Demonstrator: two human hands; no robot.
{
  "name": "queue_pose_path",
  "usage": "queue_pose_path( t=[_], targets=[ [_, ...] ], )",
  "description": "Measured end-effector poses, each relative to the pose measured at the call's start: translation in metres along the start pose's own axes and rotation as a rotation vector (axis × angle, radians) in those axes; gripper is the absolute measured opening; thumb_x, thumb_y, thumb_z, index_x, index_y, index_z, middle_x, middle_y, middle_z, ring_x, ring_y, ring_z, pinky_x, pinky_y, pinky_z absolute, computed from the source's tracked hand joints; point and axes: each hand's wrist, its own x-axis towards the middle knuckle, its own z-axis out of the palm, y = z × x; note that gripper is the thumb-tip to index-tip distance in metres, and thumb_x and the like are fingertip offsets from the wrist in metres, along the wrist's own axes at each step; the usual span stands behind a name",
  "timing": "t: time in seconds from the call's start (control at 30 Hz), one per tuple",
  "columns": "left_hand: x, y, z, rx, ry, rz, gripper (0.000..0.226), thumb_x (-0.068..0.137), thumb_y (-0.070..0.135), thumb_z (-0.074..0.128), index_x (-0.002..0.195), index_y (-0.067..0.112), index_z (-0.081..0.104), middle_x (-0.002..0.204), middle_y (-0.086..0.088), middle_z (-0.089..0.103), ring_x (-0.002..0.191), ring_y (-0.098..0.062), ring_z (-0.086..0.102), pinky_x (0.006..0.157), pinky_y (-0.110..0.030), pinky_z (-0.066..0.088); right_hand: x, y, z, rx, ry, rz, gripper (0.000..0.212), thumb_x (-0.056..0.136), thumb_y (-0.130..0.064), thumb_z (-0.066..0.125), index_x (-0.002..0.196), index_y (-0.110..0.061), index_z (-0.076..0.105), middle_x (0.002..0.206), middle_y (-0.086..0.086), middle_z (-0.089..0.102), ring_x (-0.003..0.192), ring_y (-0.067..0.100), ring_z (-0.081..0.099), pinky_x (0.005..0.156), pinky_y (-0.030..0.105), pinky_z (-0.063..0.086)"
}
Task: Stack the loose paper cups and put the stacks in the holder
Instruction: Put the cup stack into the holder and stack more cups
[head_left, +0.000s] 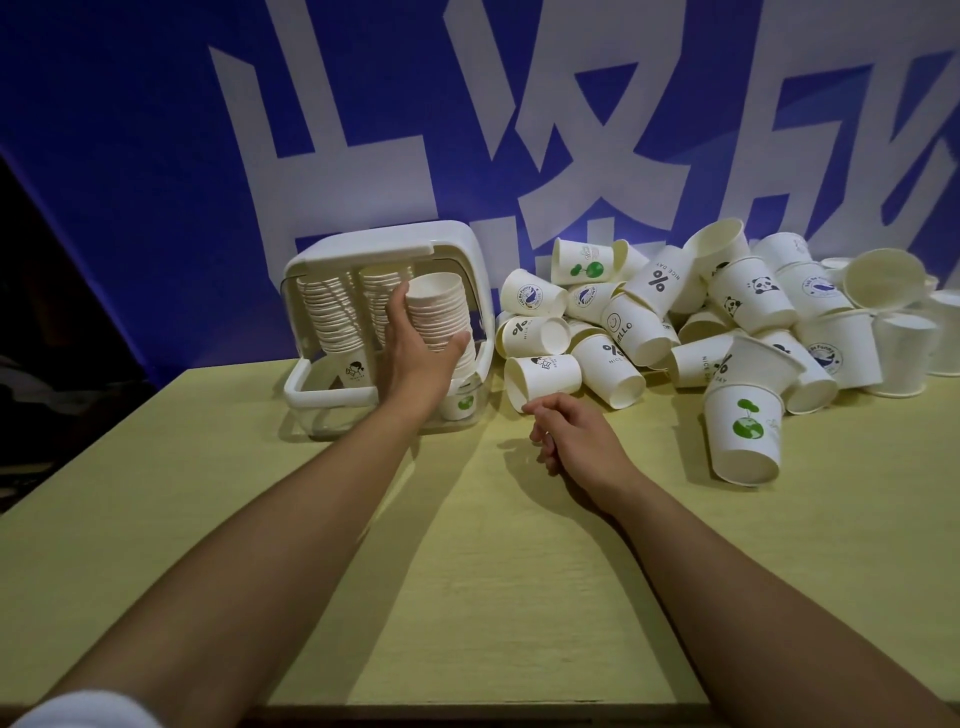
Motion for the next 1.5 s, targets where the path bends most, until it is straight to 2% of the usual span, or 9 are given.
queue_pose_path(
  t=[0.23, 0.43, 0.77, 1.1, 1.2, 1.3, 1.37, 1.43, 1.5],
  targets=[
    [0.026, 0.018, 0.023, -0.176, 0.092, -0.232, 0.094, 0.078, 0.014, 0.085, 0.147, 0.028, 0.023, 0.147, -0.008, 0.044, 0.13, -0.029, 0.048, 0.098, -0.038, 0.038, -0.003, 0.0, 0.0, -0.027, -0.002, -0.007, 0.019, 0.101, -0.015, 0.049, 0.102, -0.012, 0.068, 0.073, 0.002, 0.058, 0.057, 0.014, 0.047, 0.051, 0.028, 0.04],
    [0.045, 0.023, 0.044, -0.141, 0.2, -0.381, 0.089, 0.073, 0.027, 0.089, 0.144, 0.023, 0.035, 0.148, -0.005, 0.044, 0.131, -0.035, 0.048, 0.105, -0.051, 0.042, -0.002, 0.001, 0.001, -0.046, -0.007, -0.003, 0.018, 0.1, -0.016, 0.05, 0.101, -0.014, 0.068, 0.074, 0.002, 0.059, 0.061, 0.016, 0.048, 0.055, 0.029, 0.041],
    [0.058, 0.025, 0.071, -0.227, 0.333, -0.423, 0.073, 0.082, 0.028, 0.08, 0.143, 0.028, 0.04, 0.151, -0.006, 0.037, 0.135, -0.034, 0.037, 0.108, -0.047, 0.037, 0.003, 0.007, 0.001, -0.079, -0.007, 0.0, 0.018, 0.099, -0.019, 0.052, 0.096, -0.021, 0.069, 0.074, -0.001, 0.06, 0.061, 0.016, 0.049, 0.058, 0.032, 0.043],
    [0.054, 0.026, 0.067, -0.293, 0.332, -0.466, 0.074, 0.079, 0.021, 0.081, 0.141, 0.024, 0.041, 0.15, -0.006, 0.038, 0.131, -0.034, 0.042, 0.107, -0.043, 0.037, 0.001, 0.003, 0.001, -0.153, -0.004, -0.019, 0.018, 0.099, -0.019, 0.052, 0.096, -0.024, 0.069, 0.077, -0.002, 0.061, 0.06, 0.009, 0.053, 0.059, 0.03, 0.046],
    [0.036, 0.029, 0.059, -0.445, 0.39, -0.465, 0.072, 0.08, 0.019, 0.082, 0.14, 0.024, 0.042, 0.148, -0.005, 0.041, 0.132, -0.028, 0.044, 0.105, -0.04, 0.041, -0.006, -0.003, 0.001, -0.176, -0.012, -0.04, 0.019, 0.099, -0.017, 0.051, 0.096, -0.024, 0.069, 0.077, 0.0, 0.061, 0.059, 0.008, 0.053, 0.058, 0.03, 0.046],
    [-0.002, 0.035, 0.056, -0.648, 0.461, -0.376, 0.067, 0.081, 0.014, 0.081, 0.137, 0.02, 0.044, 0.143, -0.004, 0.049, 0.128, -0.021, 0.052, 0.1, -0.028, 0.041, -0.023, -0.015, 0.002, -0.239, 0.06, -0.119, 0.025, 0.097, -0.014, 0.051, 0.092, -0.029, 0.07, 0.074, -0.001, 0.062, 0.061, 0.01, 0.054, 0.06, 0.039, 0.054],
    [-0.032, 0.042, 0.058, -0.734, 0.434, -0.303, 0.059, 0.084, 0.011, 0.078, 0.134, 0.016, 0.046, 0.136, -0.004, 0.053, 0.115, -0.017, 0.059, 0.091, -0.018, 0.042, -0.038, -0.03, 0.0, -0.273, 0.175, -0.236, 0.027, 0.094, -0.011, 0.053, 0.089, -0.031, 0.07, 0.068, -0.007, 0.062, 0.059, 0.006, 0.051, 0.057, 0.034, 0.05],
    [-0.064, 0.051, 0.061, -0.789, 0.299, -0.279, 0.049, 0.089, 0.011, 0.074, 0.129, 0.02, 0.047, 0.124, -0.001, 0.058, 0.09, -0.003, 0.062, 0.073, -0.009, 0.045, -0.052, -0.048, -0.01, -0.354, 0.283, -0.417, 0.024, 0.092, -0.007, 0.056, 0.09, -0.025, 0.07, 0.064, -0.015, 0.059, 0.057, 0.003, 0.05, 0.055, 0.016, 0.04],
    [-0.09, 0.053, 0.066, -0.804, 0.092, -0.215, 0.042, 0.091, 0.011, 0.072, 0.122, 0.025, 0.048, 0.112, 0.003, 0.061, 0.074, 0.01, 0.061, 0.063, -0.005, 0.044, -0.066, -0.059, -0.032, -0.538, 0.418, -0.623, 0.017, 0.088, -0.01, 0.056, 0.091, -0.018, 0.071, 0.073, -0.019, 0.057, 0.065, 0.002, 0.05, 0.063, 0.011, 0.037]
  ],
)
